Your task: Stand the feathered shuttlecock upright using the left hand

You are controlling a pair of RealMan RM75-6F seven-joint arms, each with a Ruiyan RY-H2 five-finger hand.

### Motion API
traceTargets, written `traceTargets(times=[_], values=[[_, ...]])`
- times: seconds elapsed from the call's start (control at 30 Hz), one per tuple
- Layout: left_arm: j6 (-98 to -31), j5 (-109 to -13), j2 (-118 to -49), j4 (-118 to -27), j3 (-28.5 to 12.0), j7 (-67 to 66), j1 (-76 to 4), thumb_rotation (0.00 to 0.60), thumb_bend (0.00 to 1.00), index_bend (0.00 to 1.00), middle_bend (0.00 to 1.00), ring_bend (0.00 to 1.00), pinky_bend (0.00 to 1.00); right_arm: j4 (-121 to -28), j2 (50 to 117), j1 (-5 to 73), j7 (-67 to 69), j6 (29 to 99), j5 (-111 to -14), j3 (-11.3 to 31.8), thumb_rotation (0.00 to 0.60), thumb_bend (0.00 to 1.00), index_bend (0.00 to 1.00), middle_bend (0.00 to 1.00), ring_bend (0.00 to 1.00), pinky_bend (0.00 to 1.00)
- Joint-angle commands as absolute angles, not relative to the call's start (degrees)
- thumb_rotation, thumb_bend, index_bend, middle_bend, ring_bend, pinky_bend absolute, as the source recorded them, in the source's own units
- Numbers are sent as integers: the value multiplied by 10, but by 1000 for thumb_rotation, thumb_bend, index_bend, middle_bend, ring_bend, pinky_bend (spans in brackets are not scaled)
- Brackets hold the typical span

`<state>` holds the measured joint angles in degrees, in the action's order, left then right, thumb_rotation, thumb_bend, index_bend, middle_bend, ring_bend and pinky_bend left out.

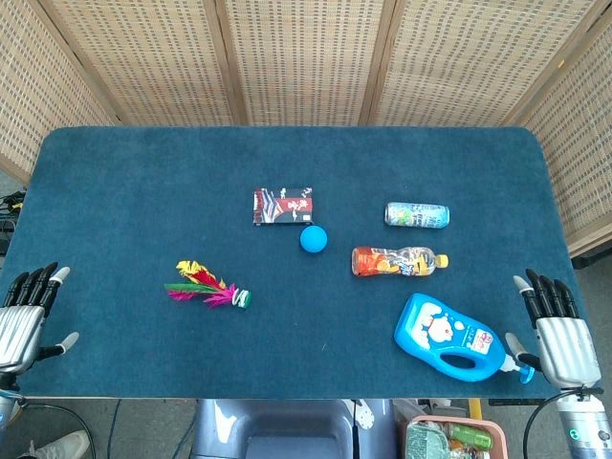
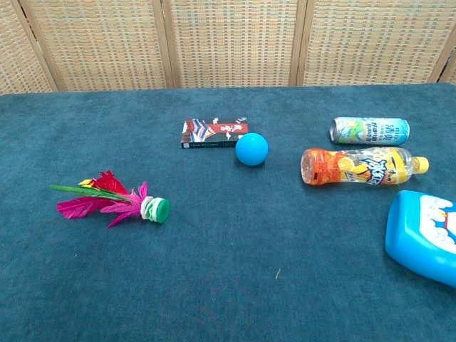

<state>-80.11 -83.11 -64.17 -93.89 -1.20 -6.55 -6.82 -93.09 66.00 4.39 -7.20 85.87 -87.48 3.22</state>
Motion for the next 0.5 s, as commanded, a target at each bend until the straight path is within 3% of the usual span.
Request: traceTargets(times=[0.03,0.23,0.5], values=[[-801,-830,-642,-938,-13,-64,-68,600,215,0,0,0,0,-930,661,44,-72,859,-876,32,600,275,40,0,0,0],[-804,-834,-645,-934,-15,-58,-70,600,222,12,0,0,0,-930,663,45,-74,856,-875,32,600,275,40,0,0,0],[-772,-829,-653,-942,-33,-71,-103,600,255,219,0,0,0,-928,664,47,-72,852,-870,33,600,275,40,0,0,0]])
